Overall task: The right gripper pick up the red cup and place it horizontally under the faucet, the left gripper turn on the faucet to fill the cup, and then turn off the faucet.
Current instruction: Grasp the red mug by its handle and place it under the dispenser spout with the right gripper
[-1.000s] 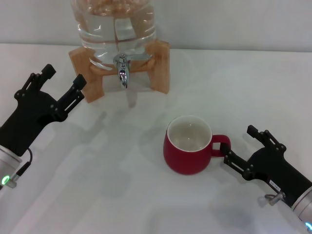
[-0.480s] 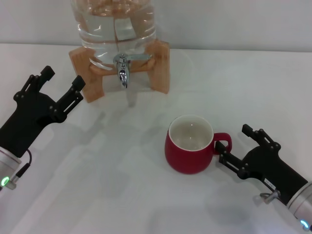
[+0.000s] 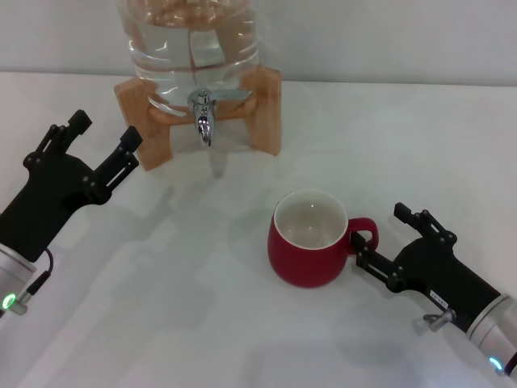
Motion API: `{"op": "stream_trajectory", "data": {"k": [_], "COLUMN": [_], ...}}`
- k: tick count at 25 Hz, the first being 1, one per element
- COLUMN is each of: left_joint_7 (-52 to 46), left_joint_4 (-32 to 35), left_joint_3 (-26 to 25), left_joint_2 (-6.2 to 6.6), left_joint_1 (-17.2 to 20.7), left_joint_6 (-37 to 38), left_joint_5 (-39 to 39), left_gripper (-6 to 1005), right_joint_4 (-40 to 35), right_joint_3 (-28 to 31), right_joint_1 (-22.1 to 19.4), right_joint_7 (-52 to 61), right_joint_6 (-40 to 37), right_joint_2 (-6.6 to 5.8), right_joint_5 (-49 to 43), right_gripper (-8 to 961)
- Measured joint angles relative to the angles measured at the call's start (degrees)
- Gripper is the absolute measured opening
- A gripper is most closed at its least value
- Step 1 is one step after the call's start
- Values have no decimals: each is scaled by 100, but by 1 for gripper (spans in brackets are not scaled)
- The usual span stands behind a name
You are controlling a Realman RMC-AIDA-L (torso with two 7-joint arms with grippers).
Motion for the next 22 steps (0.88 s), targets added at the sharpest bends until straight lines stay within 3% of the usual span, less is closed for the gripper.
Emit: {"op": "stream_trajectory", "data": {"k": [22], "left_joint_7": [0], "left_joint_4": [-5], "left_joint_3": [0], "left_joint_2": [4], "left_joint_1": [0], "left_joint_6": [0], "left_joint_5": [13], "left_gripper": [857], "right_joint_4": [85], "right_joint_3": [306], "right_joint_1": [36], "right_joint_7": [-33], "right_joint_6": [265], "right_joint_2": [0], "right_joint_5": [78], "right_gripper": [839]}}
